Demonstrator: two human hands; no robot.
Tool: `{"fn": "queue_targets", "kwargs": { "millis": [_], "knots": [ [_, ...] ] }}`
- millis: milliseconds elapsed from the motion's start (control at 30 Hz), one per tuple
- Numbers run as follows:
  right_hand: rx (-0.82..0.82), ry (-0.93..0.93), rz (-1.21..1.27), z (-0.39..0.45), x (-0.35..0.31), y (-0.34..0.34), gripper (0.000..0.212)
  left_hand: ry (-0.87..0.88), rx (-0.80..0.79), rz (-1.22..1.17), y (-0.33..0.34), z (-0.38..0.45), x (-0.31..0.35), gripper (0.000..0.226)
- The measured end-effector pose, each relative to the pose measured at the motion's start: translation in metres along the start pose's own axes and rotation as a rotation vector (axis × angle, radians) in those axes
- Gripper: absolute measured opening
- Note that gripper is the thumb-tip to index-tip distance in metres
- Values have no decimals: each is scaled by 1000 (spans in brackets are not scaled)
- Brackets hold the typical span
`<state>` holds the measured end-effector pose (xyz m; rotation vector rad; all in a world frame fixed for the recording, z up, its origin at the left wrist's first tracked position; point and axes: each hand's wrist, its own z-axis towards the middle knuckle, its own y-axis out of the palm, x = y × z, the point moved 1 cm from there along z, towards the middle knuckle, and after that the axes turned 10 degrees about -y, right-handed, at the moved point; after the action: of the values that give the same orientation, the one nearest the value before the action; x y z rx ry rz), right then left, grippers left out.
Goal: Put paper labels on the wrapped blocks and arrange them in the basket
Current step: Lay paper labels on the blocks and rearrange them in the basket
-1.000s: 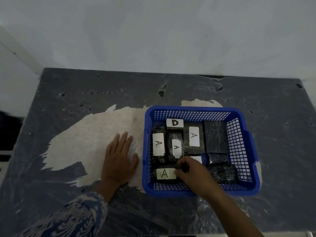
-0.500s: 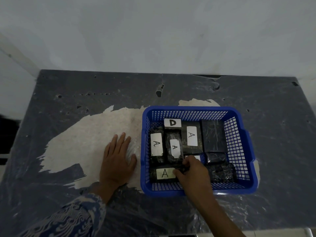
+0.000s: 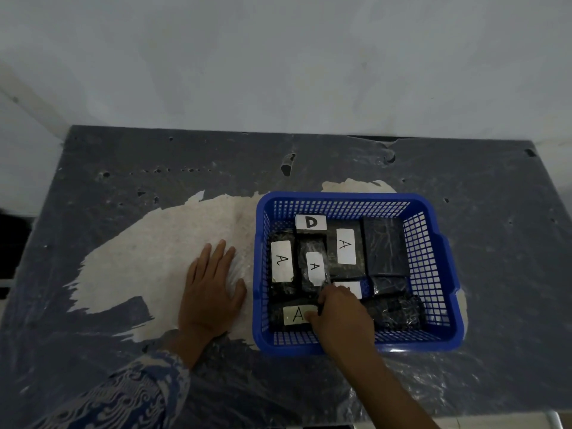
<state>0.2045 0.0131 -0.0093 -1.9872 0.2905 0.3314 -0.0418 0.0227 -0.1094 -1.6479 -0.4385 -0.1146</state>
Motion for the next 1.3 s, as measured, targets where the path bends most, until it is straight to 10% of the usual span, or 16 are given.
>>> {"fn": "queue_targets", "kwargs": {
  "millis": [467, 900, 1300],
  "knots": [
    [-65, -78, 244, -7, 15, -14, 18, 15, 15, 30, -1, -2, 2, 70],
    [225, -125, 68, 41, 114, -102, 13, 58, -41, 104, -11, -6, 11, 92],
    [208, -61, -142, 89, 105, -80, 71, -28, -51, 96, -13, -9, 14, 75]
  ]
}}
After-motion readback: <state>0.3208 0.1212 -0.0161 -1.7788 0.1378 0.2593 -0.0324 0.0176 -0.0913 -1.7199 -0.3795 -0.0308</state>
